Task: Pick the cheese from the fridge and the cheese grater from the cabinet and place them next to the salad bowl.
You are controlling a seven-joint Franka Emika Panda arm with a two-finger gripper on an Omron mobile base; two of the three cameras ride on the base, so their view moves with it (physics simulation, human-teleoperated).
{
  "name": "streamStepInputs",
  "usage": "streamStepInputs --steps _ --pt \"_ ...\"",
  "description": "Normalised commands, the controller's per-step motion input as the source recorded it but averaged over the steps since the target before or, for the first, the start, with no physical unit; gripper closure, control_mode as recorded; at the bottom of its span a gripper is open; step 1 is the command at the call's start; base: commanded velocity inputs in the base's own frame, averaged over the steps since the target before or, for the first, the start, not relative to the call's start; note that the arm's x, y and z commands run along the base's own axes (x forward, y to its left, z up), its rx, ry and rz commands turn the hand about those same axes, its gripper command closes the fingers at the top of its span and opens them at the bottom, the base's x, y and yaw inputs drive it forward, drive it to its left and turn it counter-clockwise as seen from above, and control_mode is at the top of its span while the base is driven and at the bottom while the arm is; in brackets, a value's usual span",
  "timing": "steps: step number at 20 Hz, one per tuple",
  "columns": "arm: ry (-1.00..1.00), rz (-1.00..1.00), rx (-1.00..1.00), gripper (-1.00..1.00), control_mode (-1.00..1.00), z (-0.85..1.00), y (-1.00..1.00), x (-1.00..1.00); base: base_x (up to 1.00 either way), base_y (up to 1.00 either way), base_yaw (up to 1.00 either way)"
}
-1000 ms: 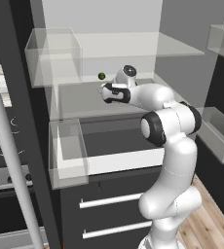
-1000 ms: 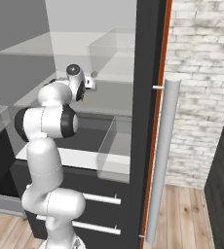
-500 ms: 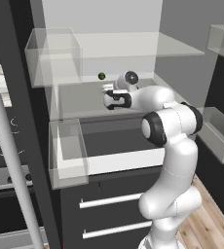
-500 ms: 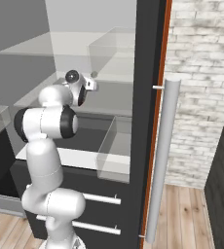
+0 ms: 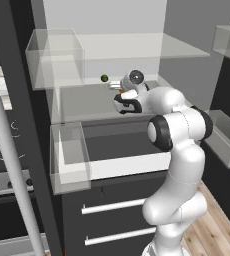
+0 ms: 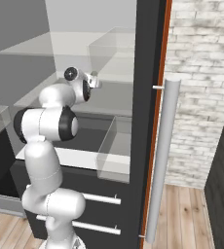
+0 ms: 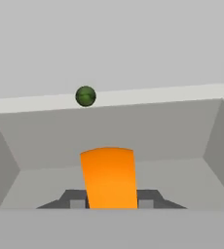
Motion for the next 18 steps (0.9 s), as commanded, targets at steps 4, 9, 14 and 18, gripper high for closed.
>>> streamStepInputs --steps 4,9,14,18 --pt "0.03 -0.14 0.00 1.00 -1.00 0.14 0.00 -0.05 0.00 0.00 0.00" --pt "0.00 -0.06 0.00 1.00 -1.00 0.00 0.00 -0.33 0.00 0.00 0.00" --pt "0.00 -0.02 0.00 1.00 -1.00 0.04 0.00 -0.45 0.00 0.00 0.00" --pt "0.03 0.00 0.01 1.00 -1.00 0.24 0.00 -0.35 0.00 0.00 0.00"
